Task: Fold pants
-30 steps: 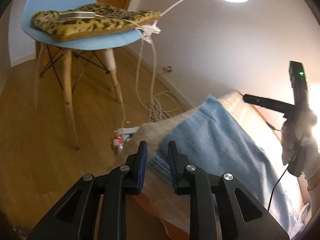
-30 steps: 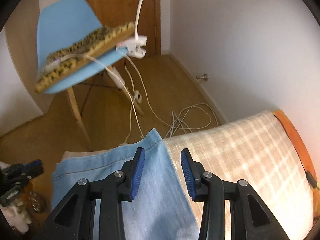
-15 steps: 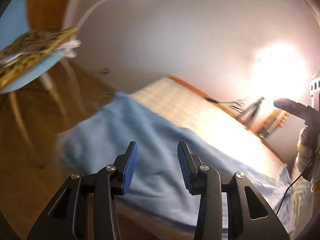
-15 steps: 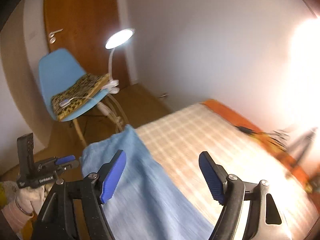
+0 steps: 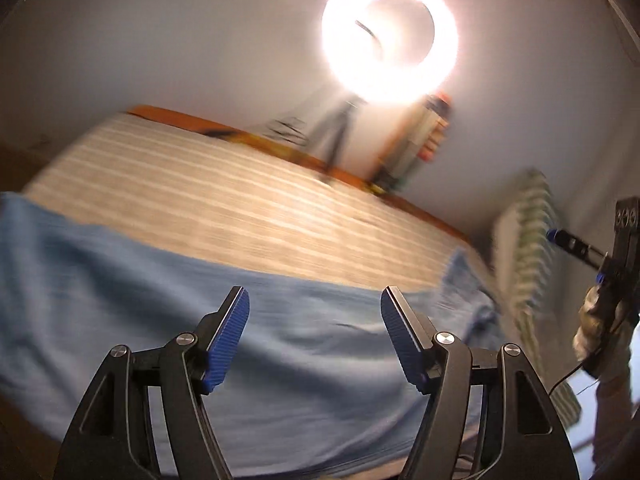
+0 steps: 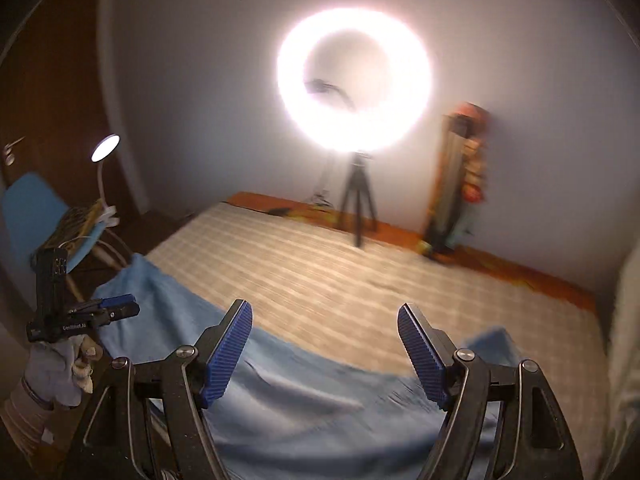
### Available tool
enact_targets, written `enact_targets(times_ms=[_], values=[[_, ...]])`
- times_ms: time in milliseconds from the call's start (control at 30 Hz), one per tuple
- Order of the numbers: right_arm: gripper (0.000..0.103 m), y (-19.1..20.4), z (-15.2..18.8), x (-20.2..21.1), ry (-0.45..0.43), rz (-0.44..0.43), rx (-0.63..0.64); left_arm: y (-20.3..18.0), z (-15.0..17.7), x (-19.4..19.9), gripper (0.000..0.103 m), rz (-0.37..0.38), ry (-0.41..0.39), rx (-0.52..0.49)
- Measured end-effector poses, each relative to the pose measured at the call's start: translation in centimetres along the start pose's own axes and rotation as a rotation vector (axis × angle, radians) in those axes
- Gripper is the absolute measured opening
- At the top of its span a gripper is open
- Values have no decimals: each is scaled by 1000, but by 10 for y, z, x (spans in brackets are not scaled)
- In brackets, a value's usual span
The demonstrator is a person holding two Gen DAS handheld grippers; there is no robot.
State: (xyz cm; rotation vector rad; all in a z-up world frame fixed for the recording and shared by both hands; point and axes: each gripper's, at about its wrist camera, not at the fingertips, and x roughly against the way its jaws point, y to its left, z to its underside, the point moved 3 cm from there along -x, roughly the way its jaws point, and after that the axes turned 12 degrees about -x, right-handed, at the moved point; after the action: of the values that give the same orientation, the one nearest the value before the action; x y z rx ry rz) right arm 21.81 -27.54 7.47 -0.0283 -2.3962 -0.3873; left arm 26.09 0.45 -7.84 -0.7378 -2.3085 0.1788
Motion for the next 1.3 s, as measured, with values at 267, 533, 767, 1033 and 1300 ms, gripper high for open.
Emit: enact_targets(times_ms=[267,533,767,1033,1300], values=[[78,-132,59,60,1,157,-149,-107,-13,-95,68,202,136,-58],[78,-235,136,91,30,216,-345,-168,-22,-197,68,260,284,-66],[78,-281,179,108,27,213,-452,-182,-18,-256,68,251,370,-58],[78,-309,199,100,32,199,-519,-192,-4,-282,63,248,400,-33],[78,-314,211,91,31,196,-556,-207,-14,-260,13,273,323,-108]])
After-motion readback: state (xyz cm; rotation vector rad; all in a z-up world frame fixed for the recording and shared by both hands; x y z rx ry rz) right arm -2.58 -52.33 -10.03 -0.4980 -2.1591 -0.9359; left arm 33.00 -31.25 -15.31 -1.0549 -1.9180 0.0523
